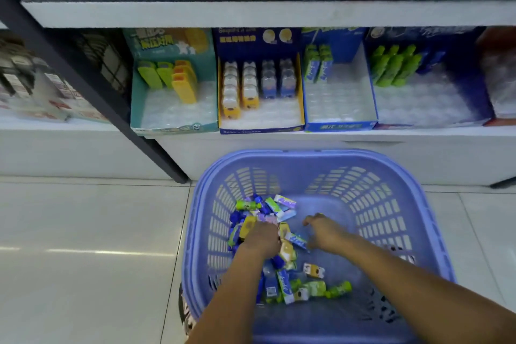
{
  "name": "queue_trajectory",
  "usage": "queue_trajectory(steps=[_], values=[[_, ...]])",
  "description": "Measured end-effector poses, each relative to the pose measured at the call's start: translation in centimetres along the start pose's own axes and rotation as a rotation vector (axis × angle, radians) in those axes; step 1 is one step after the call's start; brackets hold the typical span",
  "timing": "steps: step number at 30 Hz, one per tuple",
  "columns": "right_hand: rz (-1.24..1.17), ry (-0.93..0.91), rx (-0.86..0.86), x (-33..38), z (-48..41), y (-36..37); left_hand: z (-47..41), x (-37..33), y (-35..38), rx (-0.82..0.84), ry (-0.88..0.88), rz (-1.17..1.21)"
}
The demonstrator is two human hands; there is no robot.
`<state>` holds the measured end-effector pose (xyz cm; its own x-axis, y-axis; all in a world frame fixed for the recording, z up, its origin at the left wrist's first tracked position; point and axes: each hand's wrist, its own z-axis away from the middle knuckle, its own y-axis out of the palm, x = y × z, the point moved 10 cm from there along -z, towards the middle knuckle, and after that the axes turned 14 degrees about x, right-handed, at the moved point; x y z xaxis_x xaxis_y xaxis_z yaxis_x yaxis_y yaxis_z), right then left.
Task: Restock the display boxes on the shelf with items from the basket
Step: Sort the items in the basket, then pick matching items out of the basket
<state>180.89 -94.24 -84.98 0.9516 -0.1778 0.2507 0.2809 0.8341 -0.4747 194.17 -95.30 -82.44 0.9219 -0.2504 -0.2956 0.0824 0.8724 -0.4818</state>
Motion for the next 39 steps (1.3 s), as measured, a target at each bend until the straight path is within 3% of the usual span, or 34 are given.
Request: queue_trajectory(steps=[3,9,14,17,22,25,30,35,37,39], values=[[0.053,-0.115,-0.020,1.6,-1.1,1.2,-1.1,-0.3,-1.2,-0.117,-0.034,-0.066],[0.029,-0.173,-0.095,2.7,-2.3,1.2,-4.0,0.8,-4.8,-0.275,-0.077,0.060],[-0.339,-0.136,-0.076,-0.4,-2.5,-0.4,-6.3,1.2,-4.1,-0.272,-0.192,-0.234],[-0.493,-0.129,-0.076,-2.2,-2.4,-1.6,-7.0,1.7,-4.2,-0.304,-0.206,-0.222],[-0.914,-0.285,-0.054,-1.9,-0.6,-3.8,-6.8,1.5,-5.2,-0.340,-0.228,-0.174],[-1.068,-0.305,-0.028,-2.3,1.3,-5.2,-5.1,1.2,-6.2,-0.368,-0.210,0.050],[-1.100,-0.459,-0.046,-1.6,6.3,-9.7,-0.6,1.4,-8.5,-0.479,-0.064,0.753],[-1.030,-0.588,-0.079,0.0,12.7,-14.8,4.3,-0.4,-11.1,-0.476,0.233,1.346],[-1.056,-0.660,-0.223,0.5,15.9,-18.1,6.5,-1.8,-12.5,-0.472,0.391,1.506],[-1.091,-0.738,-0.473,0.5,19.2,-22.2,8.9,-3.6,-14.3,-0.484,0.544,1.668]])
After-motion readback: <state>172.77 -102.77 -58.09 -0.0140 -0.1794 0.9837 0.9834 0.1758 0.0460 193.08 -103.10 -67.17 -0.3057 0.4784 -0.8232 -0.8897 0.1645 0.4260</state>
